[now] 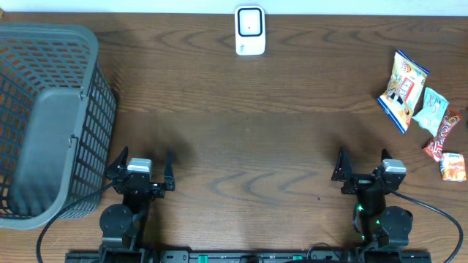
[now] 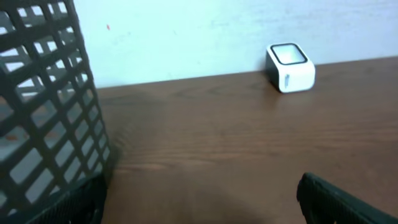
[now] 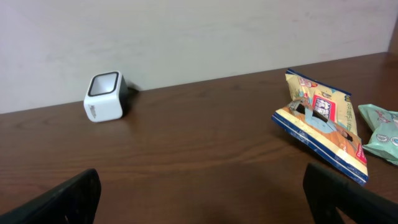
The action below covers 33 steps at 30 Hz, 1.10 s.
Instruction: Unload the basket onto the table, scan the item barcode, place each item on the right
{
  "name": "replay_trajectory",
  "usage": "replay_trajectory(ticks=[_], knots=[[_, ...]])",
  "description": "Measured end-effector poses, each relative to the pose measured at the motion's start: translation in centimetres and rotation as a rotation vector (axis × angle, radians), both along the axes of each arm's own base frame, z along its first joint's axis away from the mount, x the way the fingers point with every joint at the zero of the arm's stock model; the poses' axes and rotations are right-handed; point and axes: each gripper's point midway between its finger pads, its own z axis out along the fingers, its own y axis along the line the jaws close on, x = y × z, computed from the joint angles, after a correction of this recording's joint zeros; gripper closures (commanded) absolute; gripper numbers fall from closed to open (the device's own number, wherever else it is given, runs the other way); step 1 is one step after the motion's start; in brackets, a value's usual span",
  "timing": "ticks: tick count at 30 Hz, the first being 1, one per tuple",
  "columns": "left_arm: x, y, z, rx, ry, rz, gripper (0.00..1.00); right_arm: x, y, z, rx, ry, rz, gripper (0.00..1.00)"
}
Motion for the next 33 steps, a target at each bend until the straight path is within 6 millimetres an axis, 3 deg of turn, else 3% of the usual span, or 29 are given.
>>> replay_trajectory(ticks=[33], knots=[[0.05,0.43,-0.06,-0.114,0.010,0.038,0.02,0.00,0.00,0.01,0.000,0.000,0.000,0.01]])
